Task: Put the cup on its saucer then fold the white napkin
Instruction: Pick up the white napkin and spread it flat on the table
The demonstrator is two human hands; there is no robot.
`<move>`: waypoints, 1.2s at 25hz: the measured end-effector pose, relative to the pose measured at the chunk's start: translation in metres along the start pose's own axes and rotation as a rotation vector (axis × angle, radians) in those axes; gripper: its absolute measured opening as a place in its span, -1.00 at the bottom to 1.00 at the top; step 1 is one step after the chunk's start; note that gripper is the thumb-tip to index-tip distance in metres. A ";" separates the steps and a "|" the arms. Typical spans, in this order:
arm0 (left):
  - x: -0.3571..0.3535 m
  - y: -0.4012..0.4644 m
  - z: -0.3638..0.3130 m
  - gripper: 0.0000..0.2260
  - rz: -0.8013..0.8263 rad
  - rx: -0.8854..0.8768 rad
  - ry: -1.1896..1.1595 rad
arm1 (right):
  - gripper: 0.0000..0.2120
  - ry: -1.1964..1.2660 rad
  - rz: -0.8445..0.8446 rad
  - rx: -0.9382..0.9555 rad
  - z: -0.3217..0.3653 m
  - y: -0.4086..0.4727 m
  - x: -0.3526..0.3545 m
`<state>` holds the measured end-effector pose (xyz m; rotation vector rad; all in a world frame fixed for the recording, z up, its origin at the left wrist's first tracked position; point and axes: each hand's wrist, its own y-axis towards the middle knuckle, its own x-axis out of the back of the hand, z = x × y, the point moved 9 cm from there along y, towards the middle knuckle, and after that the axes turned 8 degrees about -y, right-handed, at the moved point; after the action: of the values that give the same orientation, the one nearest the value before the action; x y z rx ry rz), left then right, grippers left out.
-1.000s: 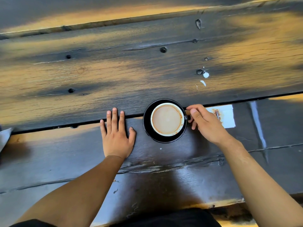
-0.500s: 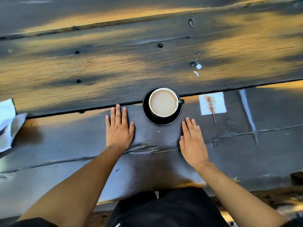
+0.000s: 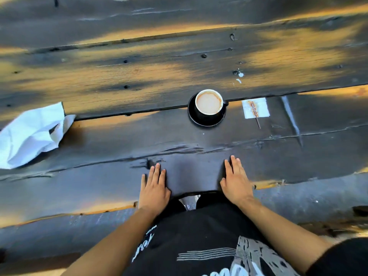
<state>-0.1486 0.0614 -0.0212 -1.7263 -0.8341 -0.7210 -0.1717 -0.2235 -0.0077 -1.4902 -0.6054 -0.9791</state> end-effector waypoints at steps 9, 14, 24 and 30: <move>-0.050 -0.090 0.069 -0.78 0.146 0.247 -0.317 | -0.74 0.105 0.220 -0.100 -0.002 -0.083 -0.066; -0.070 -0.111 0.095 -0.85 0.271 0.401 -0.417 | -0.79 0.146 0.377 -0.080 0.012 -0.080 -0.072; -0.069 -0.135 0.096 -0.85 0.153 0.572 -0.579 | -0.77 0.091 0.465 0.010 0.006 -0.082 -0.084; -0.050 -0.137 0.114 -0.79 0.073 0.597 -0.527 | -0.77 0.018 0.473 0.139 0.053 -0.075 -0.076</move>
<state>-0.2809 0.1909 -0.0186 -1.3899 -1.1907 0.0633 -0.2603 -0.1469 -0.0298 -1.4109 -0.2788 -0.5709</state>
